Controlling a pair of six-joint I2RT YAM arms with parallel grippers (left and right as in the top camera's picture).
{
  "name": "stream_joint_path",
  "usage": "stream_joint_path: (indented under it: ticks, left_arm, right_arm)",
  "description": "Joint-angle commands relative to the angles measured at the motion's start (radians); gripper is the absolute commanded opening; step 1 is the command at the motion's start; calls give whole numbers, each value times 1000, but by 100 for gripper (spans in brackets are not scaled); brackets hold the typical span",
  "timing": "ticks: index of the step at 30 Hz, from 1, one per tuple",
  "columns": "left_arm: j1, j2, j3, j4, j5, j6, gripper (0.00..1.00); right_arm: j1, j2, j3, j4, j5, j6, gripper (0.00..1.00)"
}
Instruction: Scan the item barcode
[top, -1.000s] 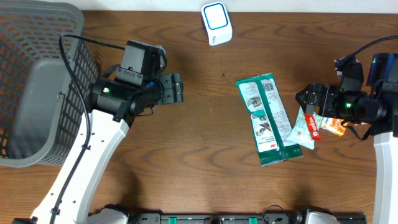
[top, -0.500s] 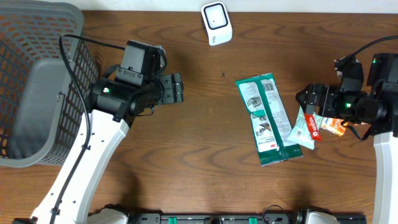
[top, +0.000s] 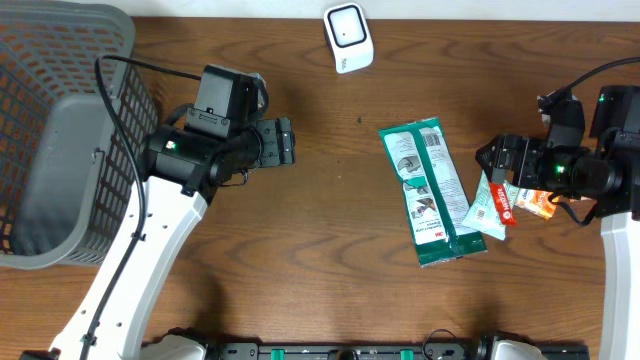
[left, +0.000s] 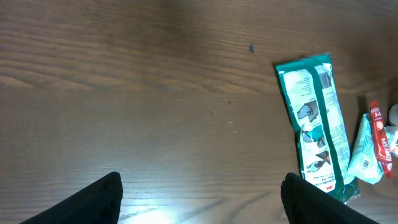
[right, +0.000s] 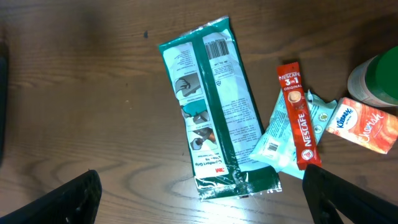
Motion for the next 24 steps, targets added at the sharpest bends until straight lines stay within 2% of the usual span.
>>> stream_joint_path:
  ticks: [1, 12, 24]
  left_arm:
    - [4, 4, -2, -3, -13, 16, 82]
    - [4, 4, -2, -3, -13, 17, 82]
    - [4, 4, -2, -3, -13, 16, 82]
  right_arm:
    - [-9, 3, 8, -1, 3, 6, 99]
    - [-7, -3, 5, 0, 3, 5, 99]
    - [68, -286, 5, -1, 3, 6, 99]
